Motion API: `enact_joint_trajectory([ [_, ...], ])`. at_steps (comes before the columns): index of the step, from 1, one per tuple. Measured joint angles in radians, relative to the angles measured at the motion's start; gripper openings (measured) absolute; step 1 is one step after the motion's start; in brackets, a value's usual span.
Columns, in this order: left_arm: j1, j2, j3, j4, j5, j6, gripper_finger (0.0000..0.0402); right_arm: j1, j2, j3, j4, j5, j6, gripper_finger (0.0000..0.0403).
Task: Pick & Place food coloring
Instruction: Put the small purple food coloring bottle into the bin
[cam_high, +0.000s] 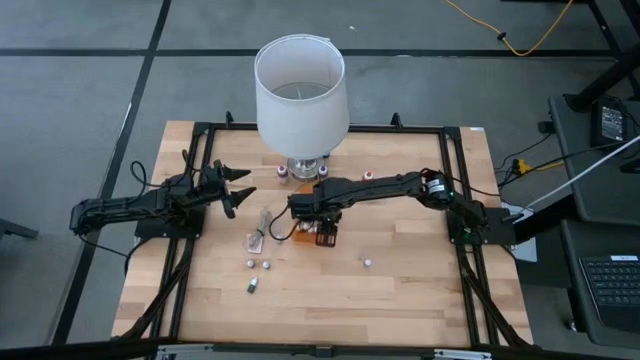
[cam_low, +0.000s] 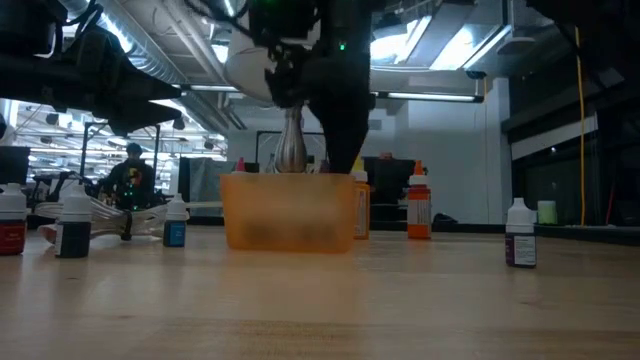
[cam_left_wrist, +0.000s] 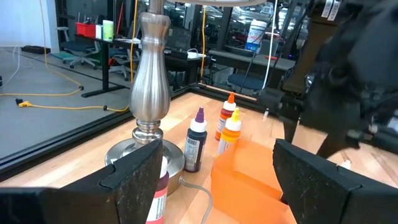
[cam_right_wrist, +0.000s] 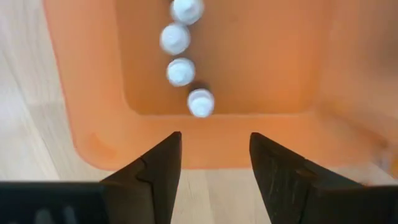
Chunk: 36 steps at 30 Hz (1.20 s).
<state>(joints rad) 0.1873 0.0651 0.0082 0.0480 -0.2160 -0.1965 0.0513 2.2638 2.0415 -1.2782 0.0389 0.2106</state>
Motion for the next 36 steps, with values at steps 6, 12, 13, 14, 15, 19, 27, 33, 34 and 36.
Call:
enact_joint_trajectory([
  [6,0.000,0.000,0.000,0.000,0.000,0.000,0.0294,0.002,-0.069,0.000,0.001,0.021,0.180,0.0191],
  [12,0.000,0.000,0.000,0.000,0.000,0.000,0.0294,0.029,-0.122,0.000,0.000,0.022,0.375,0.0194],
  [13,0.000,0.000,0.000,0.000,0.000,0.000,0.0294,0.035,-0.128,0.000,0.000,0.022,0.412,0.0198],
  [14,0.000,0.000,0.000,0.000,0.000,0.000,0.0294,0.042,-0.134,0.000,0.001,0.020,0.444,0.0204],
  [15,0.000,0.000,0.000,0.000,0.000,0.000,0.0294,0.049,-0.137,-0.002,0.002,0.021,0.475,0.0212],
  [19,0.000,0.000,0.000,0.000,0.000,0.000,0.0294,0.085,-0.150,-0.035,-0.005,0.020,0.577,0.0252],
  [27,0.000,0.000,0.000,0.000,0.000,0.000,0.0294,0.189,-0.252,-0.232,0.080,0.011,0.689,0.0289],
  [33,0.000,0.000,0.000,0.000,0.000,0.000,0.0294,0.252,-0.357,-0.456,0.254,-0.003,0.762,0.0281],
  [34,0.000,0.000,0.000,0.000,0.000,0.000,0.0294,0.259,-0.369,-0.493,0.276,-0.013,0.781,0.0281],
  [36,0.000,0.000,0.000,0.000,0.000,0.000,0.0294,0.273,-0.395,-0.564,0.329,-0.022,0.821,0.0280],
])
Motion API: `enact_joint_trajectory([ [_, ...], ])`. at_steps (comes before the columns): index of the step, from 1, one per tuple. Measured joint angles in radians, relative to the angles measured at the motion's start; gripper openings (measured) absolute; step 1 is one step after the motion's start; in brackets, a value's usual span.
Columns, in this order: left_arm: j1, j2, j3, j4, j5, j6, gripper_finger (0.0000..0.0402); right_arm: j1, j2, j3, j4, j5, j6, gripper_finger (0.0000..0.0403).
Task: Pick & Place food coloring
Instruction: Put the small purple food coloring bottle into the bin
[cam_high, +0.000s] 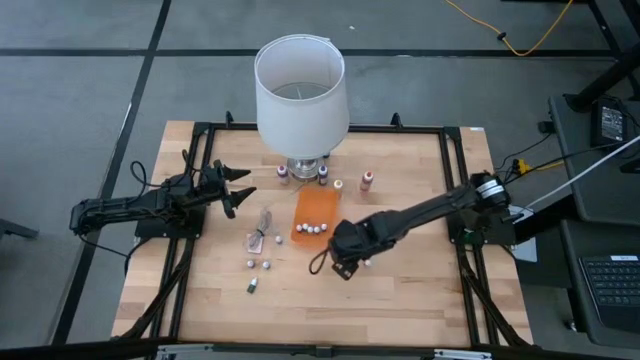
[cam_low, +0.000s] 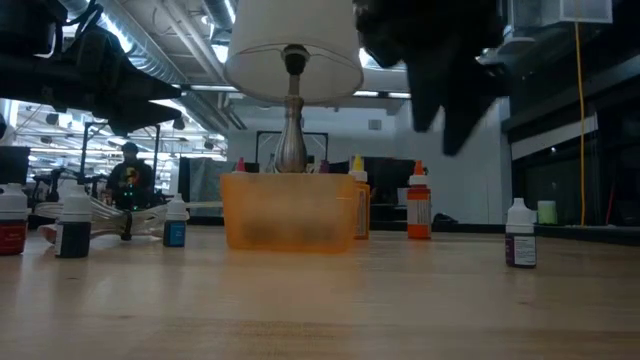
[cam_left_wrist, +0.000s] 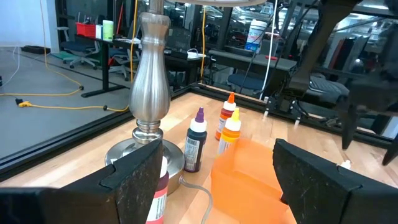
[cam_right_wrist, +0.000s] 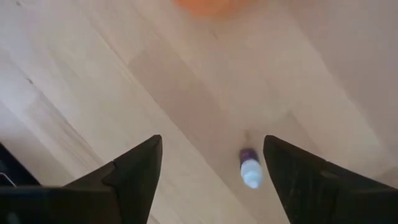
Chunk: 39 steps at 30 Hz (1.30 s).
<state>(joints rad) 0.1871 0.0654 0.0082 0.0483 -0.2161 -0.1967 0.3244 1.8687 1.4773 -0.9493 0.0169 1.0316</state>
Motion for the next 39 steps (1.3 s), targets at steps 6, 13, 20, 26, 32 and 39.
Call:
enact_joint_trajectory([
  [6,0.000,0.000,0.000,0.000,0.000,0.000,0.0294,0.025,-0.052,-0.158,0.072,-0.014,0.104,0.0279],
  [13,0.000,0.000,0.000,0.000,0.000,0.000,0.0294,0.040,-0.053,-0.253,0.178,-0.019,0.141,0.0279],
  [20,0.000,0.000,0.000,0.000,0.000,0.000,0.0294,0.042,-0.053,-0.304,0.219,-0.019,0.142,0.0279],
  [26,0.000,0.000,0.000,0.000,0.000,0.000,0.0294,0.042,-0.053,-0.319,0.231,-0.044,0.142,0.0276],
  [32,0.000,0.000,0.000,0.000,0.000,0.000,0.0294,0.043,-0.053,-0.319,0.232,-0.045,0.139,0.0228],
  [39,0.000,0.000,0.000,0.000,0.000,0.000,0.0294,0.043,-0.053,-0.319,0.229,-0.046,0.139,0.0156],
])
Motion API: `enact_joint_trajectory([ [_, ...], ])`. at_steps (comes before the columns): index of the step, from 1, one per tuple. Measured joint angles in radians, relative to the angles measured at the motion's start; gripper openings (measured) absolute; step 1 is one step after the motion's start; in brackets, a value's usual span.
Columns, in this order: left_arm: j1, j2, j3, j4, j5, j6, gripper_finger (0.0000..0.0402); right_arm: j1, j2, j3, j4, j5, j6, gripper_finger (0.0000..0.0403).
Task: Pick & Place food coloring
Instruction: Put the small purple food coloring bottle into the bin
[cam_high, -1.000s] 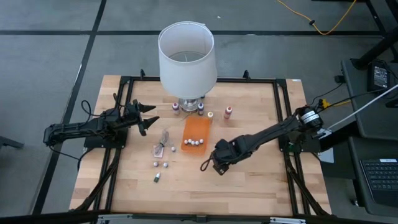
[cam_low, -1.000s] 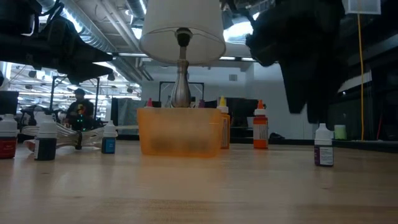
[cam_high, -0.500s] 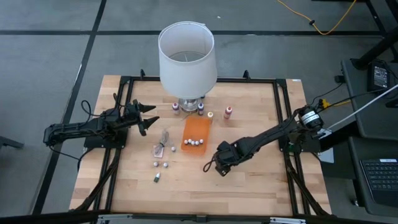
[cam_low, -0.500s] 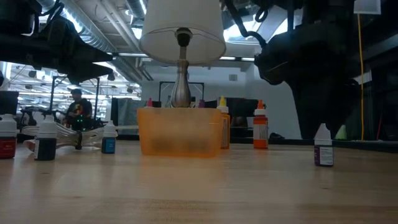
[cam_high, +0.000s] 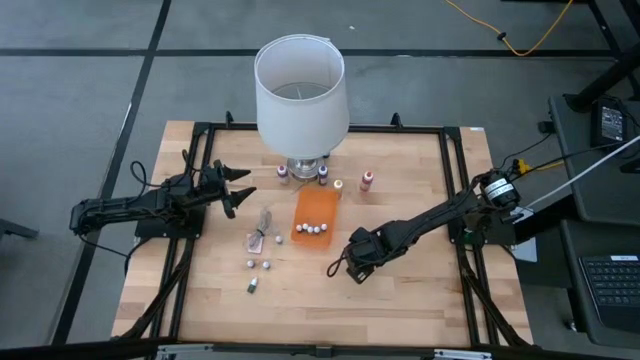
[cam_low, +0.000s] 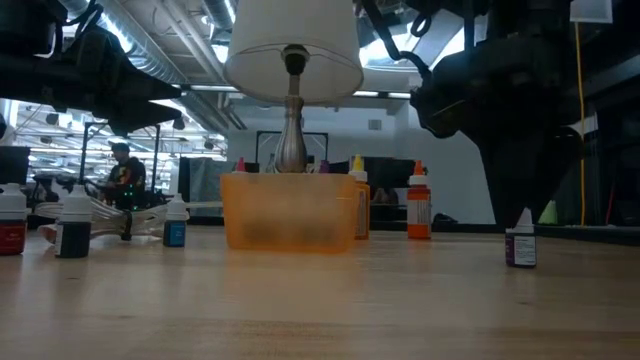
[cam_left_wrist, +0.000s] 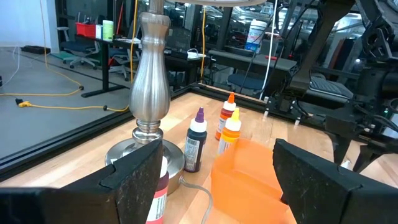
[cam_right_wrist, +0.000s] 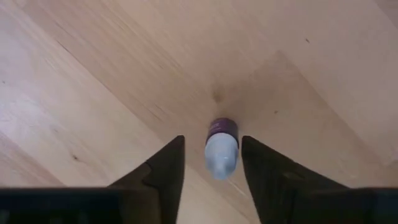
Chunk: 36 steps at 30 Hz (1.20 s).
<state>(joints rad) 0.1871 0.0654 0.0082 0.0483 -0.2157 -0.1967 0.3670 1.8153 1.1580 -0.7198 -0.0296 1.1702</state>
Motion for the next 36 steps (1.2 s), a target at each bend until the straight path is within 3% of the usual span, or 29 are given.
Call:
enact_joint_trajectory([
  [10,0.000,0.000,0.000,0.000,0.000,0.000,0.0294,0.000,0.000,0.006,-0.016,-0.006,-0.026,0.0068],
  [16,0.000,0.000,0.000,0.000,0.000,0.000,0.0294,-0.013,0.001,0.096,-0.132,-0.013,-0.131,0.0063],
  [25,0.000,0.000,0.000,0.000,0.000,0.000,0.0294,-0.085,0.016,0.335,-0.345,-0.005,-0.342,0.0063],
  [36,0.000,0.000,0.000,0.000,0.000,0.000,0.0294,-0.165,0.196,0.737,-0.530,0.034,-0.560,0.0066],
])
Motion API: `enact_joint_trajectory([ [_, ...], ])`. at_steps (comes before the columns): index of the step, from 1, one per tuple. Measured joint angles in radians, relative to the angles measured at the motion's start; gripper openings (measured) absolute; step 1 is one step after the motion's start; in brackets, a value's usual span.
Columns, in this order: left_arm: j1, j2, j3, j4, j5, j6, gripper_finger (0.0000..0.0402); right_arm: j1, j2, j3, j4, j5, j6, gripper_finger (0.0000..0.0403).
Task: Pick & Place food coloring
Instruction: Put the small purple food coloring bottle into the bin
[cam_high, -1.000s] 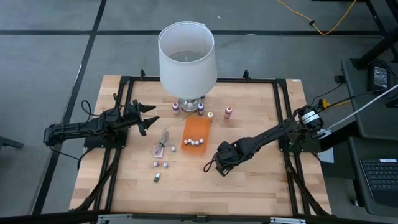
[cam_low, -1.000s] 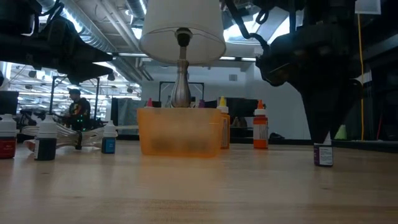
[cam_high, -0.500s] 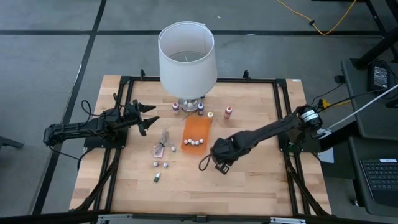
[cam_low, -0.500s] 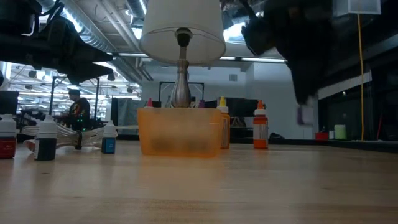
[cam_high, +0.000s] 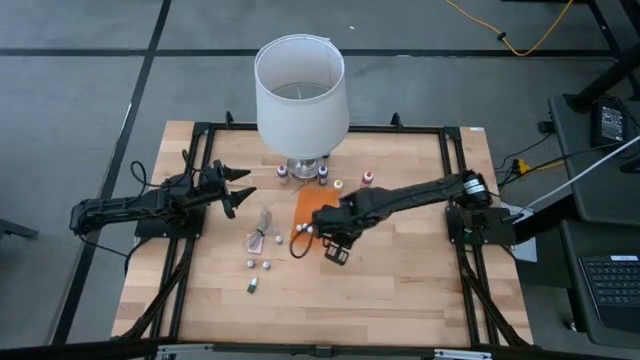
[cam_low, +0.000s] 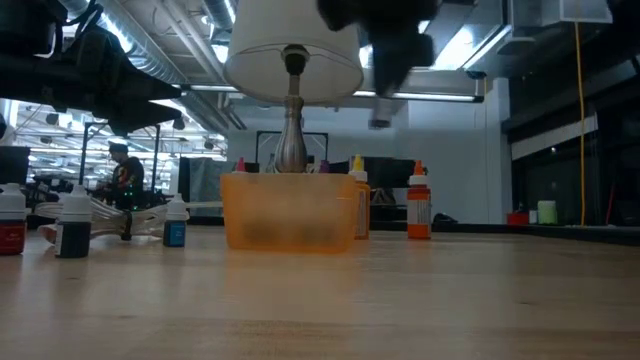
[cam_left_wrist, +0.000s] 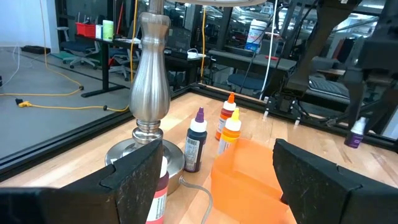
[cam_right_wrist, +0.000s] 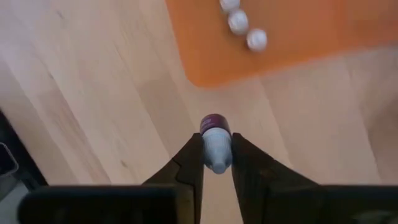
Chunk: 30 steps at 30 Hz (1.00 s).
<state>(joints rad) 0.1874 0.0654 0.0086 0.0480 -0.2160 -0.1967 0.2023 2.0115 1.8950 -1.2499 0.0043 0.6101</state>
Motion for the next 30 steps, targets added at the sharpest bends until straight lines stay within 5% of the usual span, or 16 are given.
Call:
enact_joint_trajectory([
  [8,0.000,0.000,0.000,0.000,0.000,0.000,0.0294,-0.034,0.147,0.163,-0.003,0.014,-0.113,0.0067],
  [30,0.000,0.000,0.000,0.000,0.000,0.000,0.0294,-0.053,0.312,0.142,0.072,0.029,-0.213,0.0071],
])
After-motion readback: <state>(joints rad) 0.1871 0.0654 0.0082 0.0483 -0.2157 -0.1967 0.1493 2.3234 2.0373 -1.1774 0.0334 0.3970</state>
